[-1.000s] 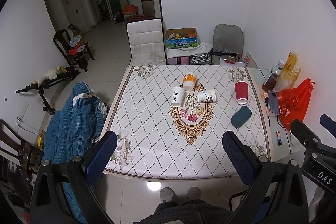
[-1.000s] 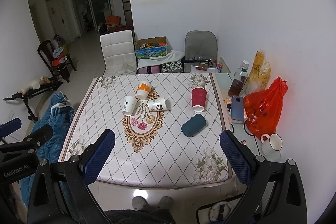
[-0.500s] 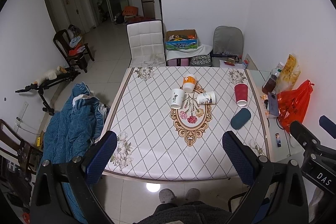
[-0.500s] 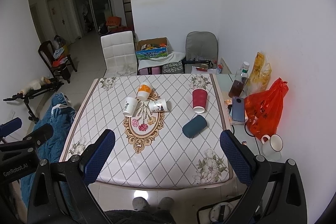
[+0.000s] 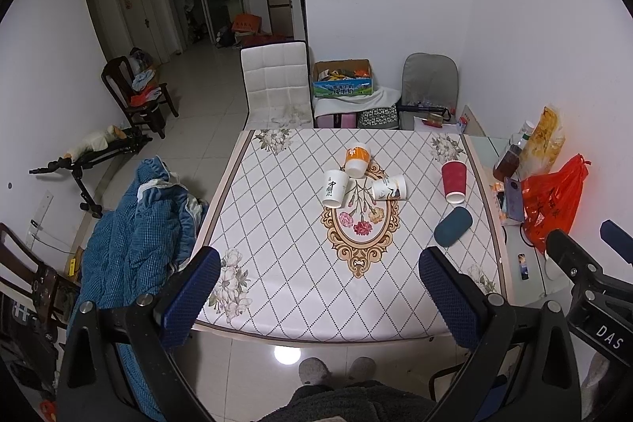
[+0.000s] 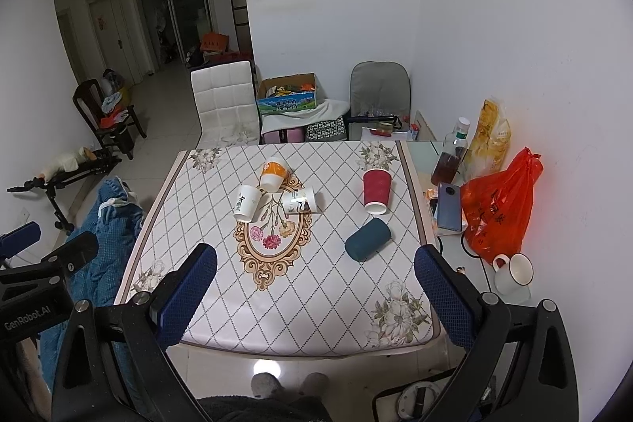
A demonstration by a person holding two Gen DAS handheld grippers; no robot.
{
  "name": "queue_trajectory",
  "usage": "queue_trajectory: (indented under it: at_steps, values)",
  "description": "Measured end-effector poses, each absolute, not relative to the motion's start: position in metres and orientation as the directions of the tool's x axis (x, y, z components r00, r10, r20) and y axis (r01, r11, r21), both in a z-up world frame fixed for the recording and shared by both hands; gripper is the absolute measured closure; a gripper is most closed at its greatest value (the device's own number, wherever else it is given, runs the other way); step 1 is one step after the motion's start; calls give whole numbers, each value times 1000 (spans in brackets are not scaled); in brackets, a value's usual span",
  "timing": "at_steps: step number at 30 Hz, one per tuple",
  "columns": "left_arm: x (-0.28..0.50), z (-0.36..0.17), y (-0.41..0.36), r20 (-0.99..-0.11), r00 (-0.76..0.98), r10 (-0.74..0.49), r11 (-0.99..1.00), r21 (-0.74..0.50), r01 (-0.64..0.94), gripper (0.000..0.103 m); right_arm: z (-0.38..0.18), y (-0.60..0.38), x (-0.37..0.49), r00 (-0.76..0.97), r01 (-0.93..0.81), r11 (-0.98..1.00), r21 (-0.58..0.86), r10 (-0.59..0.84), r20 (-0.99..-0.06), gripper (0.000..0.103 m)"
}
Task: Flip cup upside down
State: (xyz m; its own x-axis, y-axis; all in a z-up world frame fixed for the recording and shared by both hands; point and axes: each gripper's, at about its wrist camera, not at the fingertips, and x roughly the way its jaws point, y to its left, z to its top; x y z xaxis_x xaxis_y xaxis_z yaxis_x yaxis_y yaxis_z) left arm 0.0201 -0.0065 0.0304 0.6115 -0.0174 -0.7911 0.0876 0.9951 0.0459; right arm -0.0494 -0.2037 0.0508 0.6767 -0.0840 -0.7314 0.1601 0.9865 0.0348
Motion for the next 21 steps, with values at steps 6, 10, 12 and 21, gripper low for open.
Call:
queue_trajectory:
  at_steps: [6,10,12,21]
  values:
    - [23,35,-9,-792,610,-20,995,43,89,0,52,-204,-49,676,160,986,38,-81,-732,1]
    - [22,34,-9,-790,612,-21,995,42,88,0,51,-204,-50,677,161,986,38,-82,-732,1]
    - [19,31,-7,-789,614,-21,995,42,88,0,52,-203,-50,678,160,986,39,-81,-731,1]
    - [19,33,-7,-789,615,-22,995,40,86,0,55,-207,-44,683,150,986,66,-55,-728,1]
